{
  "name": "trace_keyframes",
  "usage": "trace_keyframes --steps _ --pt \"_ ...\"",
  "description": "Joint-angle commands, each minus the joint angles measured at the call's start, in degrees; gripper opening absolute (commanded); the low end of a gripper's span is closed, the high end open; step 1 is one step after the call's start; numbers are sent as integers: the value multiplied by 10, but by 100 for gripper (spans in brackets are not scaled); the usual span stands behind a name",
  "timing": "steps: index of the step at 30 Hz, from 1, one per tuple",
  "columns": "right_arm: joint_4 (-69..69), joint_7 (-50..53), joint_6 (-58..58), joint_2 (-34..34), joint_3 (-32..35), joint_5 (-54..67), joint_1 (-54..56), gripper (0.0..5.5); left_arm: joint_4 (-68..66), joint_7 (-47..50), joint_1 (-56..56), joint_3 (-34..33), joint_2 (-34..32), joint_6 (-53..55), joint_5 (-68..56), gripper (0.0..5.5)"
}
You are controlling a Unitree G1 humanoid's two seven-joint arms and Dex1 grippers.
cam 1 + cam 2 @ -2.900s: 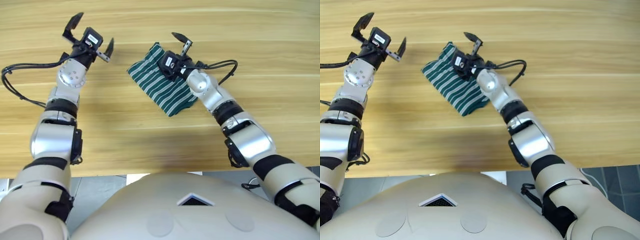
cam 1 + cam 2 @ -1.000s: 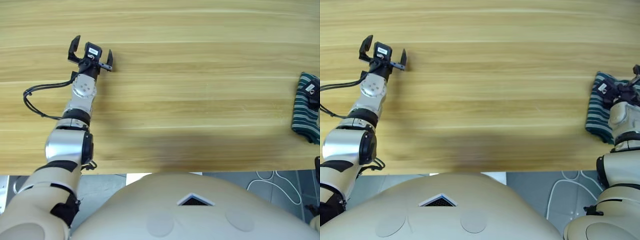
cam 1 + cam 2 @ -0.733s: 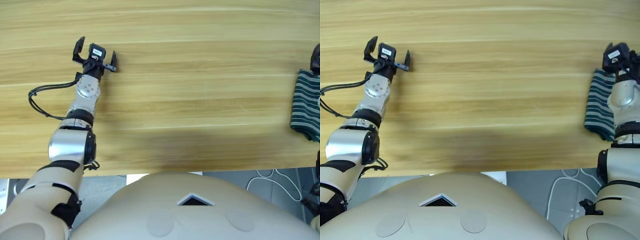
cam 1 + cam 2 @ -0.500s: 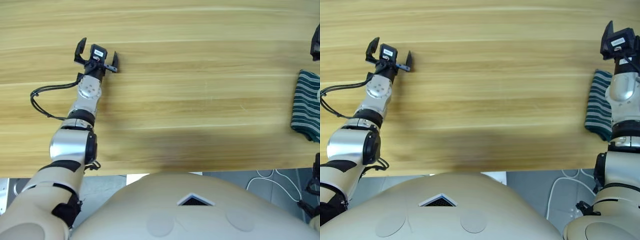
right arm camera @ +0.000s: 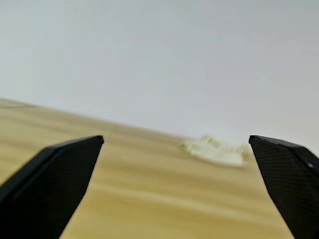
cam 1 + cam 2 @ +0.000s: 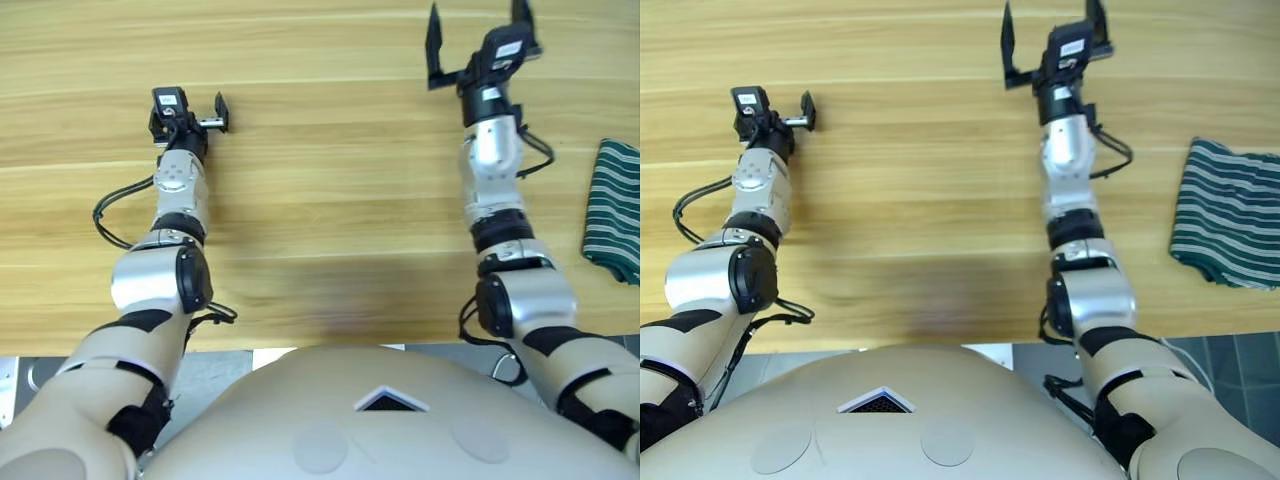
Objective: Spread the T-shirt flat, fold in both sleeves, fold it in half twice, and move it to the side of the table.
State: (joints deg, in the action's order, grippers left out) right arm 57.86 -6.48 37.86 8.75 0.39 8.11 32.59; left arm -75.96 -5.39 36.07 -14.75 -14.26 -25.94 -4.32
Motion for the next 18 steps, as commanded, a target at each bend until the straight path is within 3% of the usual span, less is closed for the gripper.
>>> trace_keyframes --steps 1,11,18 --pt "129 -62 -17 -14 72 46 27 540 -12 31 0 12 9 8 29 538" --pt "181 -2 -60 -2 83 -24 46 540 -16 175 -8 91 -20 9 149 538" --pt "183 9 -73 2 97 -41 49 540 -17 152 -1 63 -15 19 127 538"
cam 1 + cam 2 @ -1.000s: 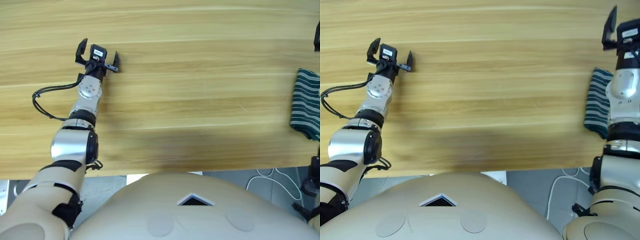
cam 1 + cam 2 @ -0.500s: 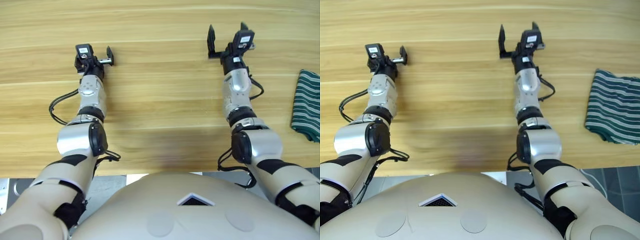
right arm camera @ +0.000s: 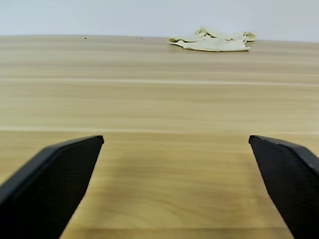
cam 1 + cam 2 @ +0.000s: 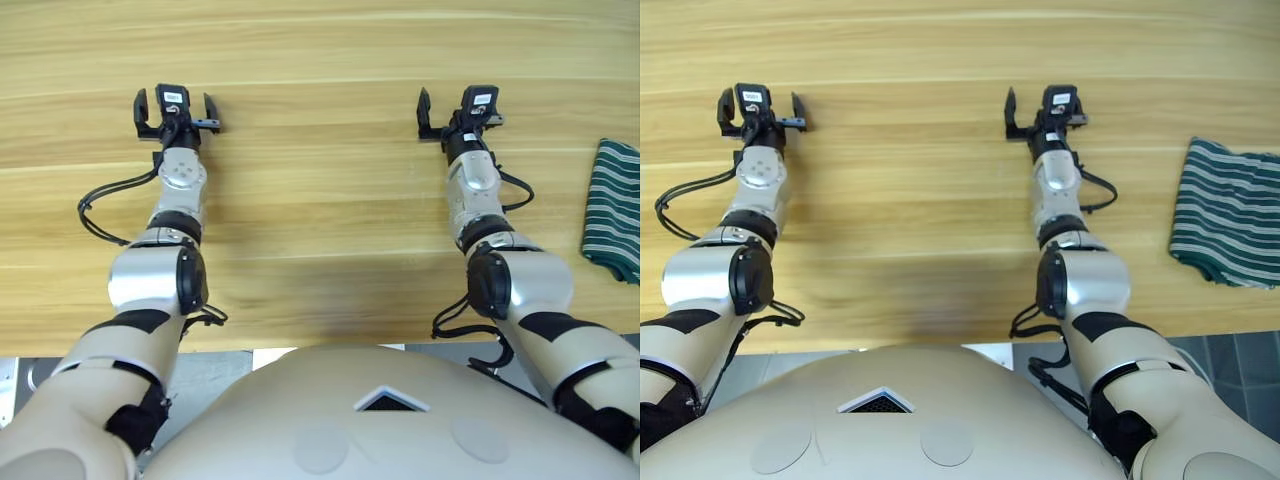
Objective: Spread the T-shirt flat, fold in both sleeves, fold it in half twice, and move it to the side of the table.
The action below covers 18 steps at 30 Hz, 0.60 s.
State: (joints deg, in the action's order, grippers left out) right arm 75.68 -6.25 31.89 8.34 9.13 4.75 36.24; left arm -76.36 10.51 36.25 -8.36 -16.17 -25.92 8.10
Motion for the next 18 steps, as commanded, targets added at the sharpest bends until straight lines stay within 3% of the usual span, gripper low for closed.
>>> trace_keyframes --steps 1,18 --pt "5 8 -15 8 12 -8 12 540 -13 -12 -1 -3 7 21 0 538" --pt "7 12 -45 6 29 -28 27 540 -12 -49 3 -2 7 16 4 538"
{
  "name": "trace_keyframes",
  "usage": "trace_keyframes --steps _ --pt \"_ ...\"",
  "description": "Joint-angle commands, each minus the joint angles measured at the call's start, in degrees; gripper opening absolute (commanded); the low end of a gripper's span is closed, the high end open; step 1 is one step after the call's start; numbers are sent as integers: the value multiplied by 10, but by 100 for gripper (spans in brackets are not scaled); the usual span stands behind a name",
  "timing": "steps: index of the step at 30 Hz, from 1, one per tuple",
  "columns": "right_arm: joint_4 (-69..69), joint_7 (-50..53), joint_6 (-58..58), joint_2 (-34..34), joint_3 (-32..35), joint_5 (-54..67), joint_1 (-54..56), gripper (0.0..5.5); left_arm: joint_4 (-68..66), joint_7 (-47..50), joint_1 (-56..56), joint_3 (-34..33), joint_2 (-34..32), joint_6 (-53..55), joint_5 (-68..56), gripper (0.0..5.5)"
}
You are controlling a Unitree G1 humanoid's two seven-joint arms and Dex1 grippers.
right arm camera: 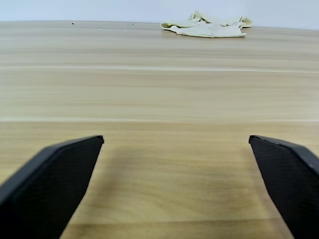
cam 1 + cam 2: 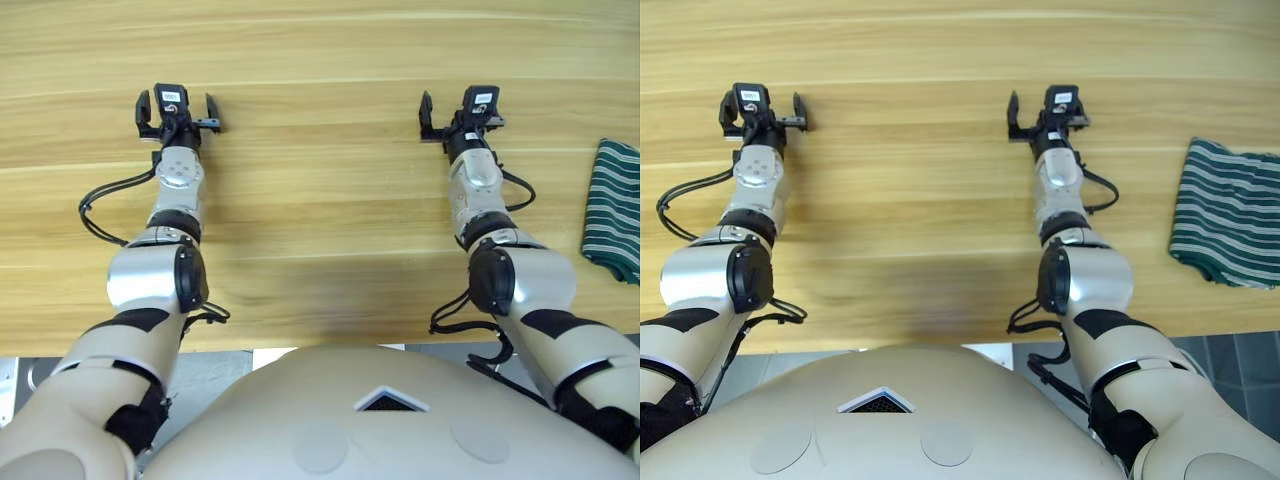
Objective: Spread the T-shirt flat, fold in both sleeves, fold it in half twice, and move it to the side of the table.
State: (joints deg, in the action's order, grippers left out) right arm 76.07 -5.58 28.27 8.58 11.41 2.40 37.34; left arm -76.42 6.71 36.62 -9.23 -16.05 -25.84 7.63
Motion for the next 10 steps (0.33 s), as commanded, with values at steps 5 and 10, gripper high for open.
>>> trace_keyframes --steps 5,10 --pt "3 7 -11 5 9 -6 14 540 -11 -11 1 4 9 12 5 538" --pt "2 7 -10 4 10 -12 15 540 -11 -10 0 4 8 12 6 538"
